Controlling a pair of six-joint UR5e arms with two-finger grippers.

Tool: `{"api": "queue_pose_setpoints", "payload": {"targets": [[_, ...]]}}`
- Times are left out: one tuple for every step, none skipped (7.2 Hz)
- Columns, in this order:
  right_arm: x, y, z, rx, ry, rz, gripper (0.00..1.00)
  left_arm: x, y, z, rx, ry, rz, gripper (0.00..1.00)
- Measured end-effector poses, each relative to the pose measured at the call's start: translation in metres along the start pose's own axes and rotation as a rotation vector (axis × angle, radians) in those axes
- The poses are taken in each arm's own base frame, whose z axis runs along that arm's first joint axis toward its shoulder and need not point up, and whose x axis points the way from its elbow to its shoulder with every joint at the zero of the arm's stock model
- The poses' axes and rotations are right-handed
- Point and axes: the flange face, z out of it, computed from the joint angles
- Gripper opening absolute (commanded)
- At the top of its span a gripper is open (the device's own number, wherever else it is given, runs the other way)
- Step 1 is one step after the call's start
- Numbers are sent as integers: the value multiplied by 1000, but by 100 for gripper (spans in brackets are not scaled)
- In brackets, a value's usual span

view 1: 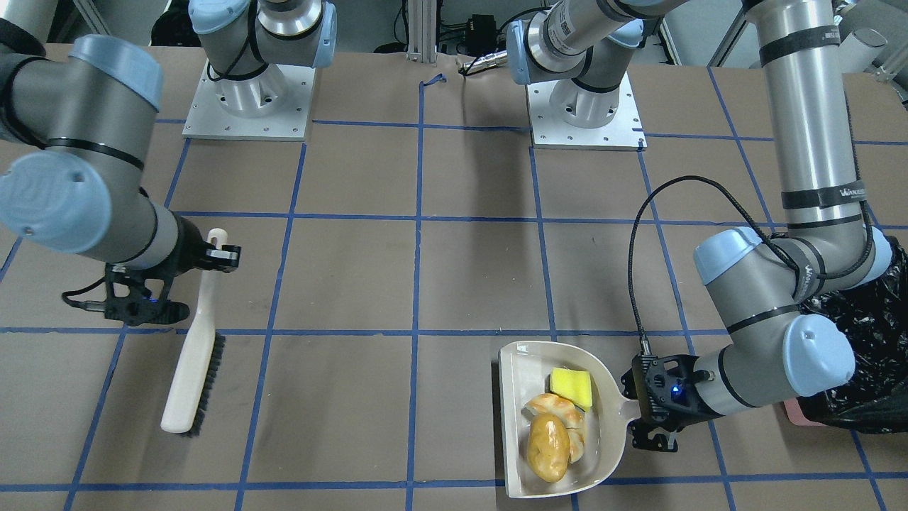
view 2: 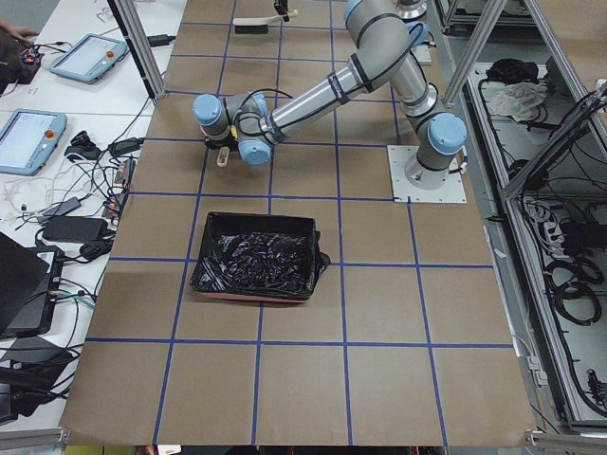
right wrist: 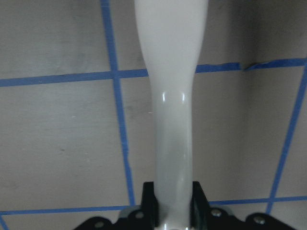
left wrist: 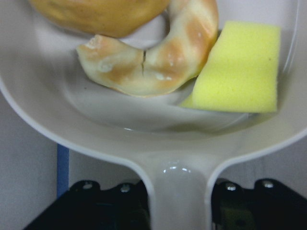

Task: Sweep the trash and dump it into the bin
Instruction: 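Return the brush to its spot with the right gripper while left gripper lifts dustpan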

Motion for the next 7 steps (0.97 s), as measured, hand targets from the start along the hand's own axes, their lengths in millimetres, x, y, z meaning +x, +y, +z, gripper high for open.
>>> {"api": "queue_pose_setpoints", "payload": {"targets": [[41, -5, 2, 2, 9, -32, 0, 1, 4, -5, 22, -5, -12, 0], [73, -13, 7, 11, 17, -54, 0, 2, 7, -13, 40, -7, -24, 0], [95, -25, 17, 22, 20, -63, 0, 3, 12, -23, 59, -18, -37, 0], [112, -39, 31, 32, 20, -65, 0, 3, 21, -36, 76, -35, -54, 0], [125, -50, 44, 33, 18, -69, 0, 5, 31, -53, 86, -48, -72, 0], [136, -55, 52, 29, 13, -69, 0, 10, 41, -73, 91, -56, -89, 0], [142, -56, 58, 24, 8, -64, 0, 14, 49, -97, 91, -65, -107, 0]]}}
